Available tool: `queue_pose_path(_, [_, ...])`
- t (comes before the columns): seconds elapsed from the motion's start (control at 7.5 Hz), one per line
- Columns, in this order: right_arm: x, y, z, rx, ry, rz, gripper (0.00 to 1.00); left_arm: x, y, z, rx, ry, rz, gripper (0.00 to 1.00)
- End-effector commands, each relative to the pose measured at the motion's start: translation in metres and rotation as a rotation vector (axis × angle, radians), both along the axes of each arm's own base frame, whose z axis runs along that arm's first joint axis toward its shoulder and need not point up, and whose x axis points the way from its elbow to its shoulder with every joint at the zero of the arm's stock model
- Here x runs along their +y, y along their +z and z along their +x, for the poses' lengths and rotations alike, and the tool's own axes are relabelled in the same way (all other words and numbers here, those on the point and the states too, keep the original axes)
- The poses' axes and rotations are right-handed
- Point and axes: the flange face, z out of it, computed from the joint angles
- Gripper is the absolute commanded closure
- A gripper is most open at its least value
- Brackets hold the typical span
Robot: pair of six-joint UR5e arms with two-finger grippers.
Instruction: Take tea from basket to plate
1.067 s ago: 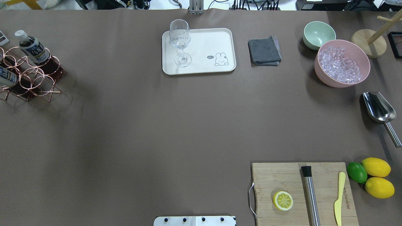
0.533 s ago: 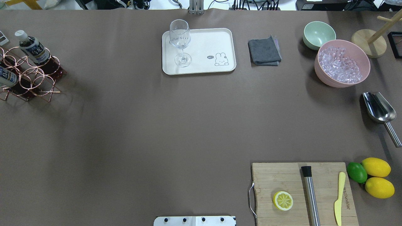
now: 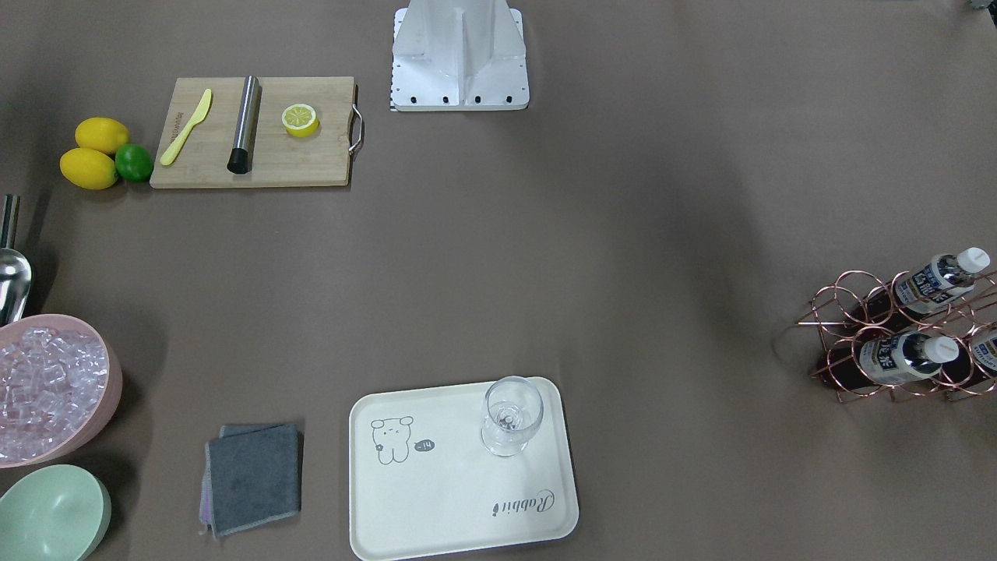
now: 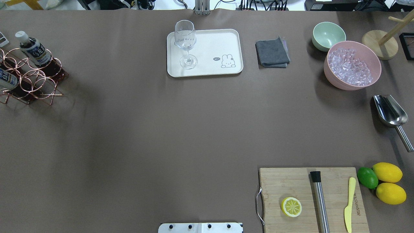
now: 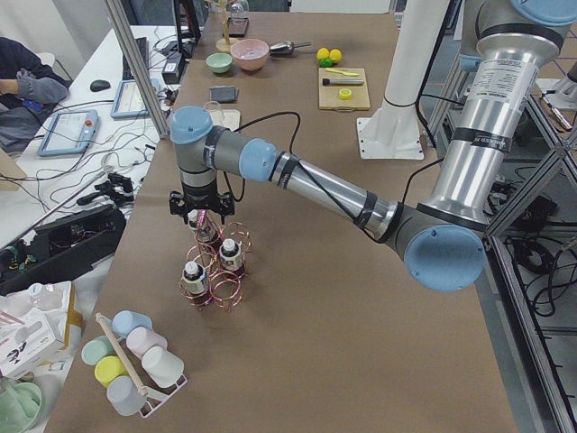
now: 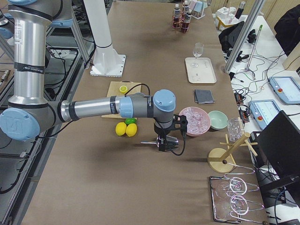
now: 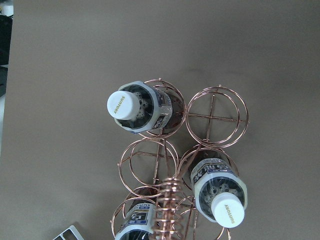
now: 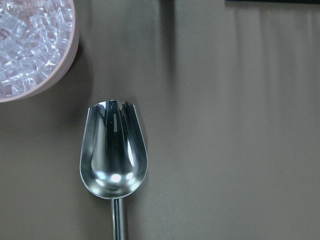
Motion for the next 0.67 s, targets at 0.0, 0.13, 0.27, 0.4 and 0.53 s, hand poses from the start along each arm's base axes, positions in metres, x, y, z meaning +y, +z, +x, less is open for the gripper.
queue_pose_path(0.0, [-0.0013,0.0008,-0.0002,0.000,-0.004,0.002,0.00,-0.0042,0.0134,0.0012,-0.005,0.034,0.002,0.13])
queue_pose_path(0.13, [-0.0019,0.0002,-0.0001,0.002,-0.004,0.004,0.00,-0.0037,0.0120,0.0005,-0.002,0.033,0.002,0.19])
queue_pose_path(0.27, [-0.0026,-0.0011,0.0000,0.003,-0.003,0.007,0.00,-0.0027,0.0105,0.0006,0.001,0.034,0.005,0.19])
queue_pose_path(0.4, [-0.0026,-0.0011,0.0000,0.003,-0.005,0.008,0.00,-0.0028,0.0109,0.0009,0.005,0.035,0.003,0.19])
queue_pose_path(0.53, [-0.0026,-0.0005,-0.0002,0.002,-0.008,0.009,0.00,-0.0025,0.0117,0.0022,0.023,0.039,-0.006,0.20])
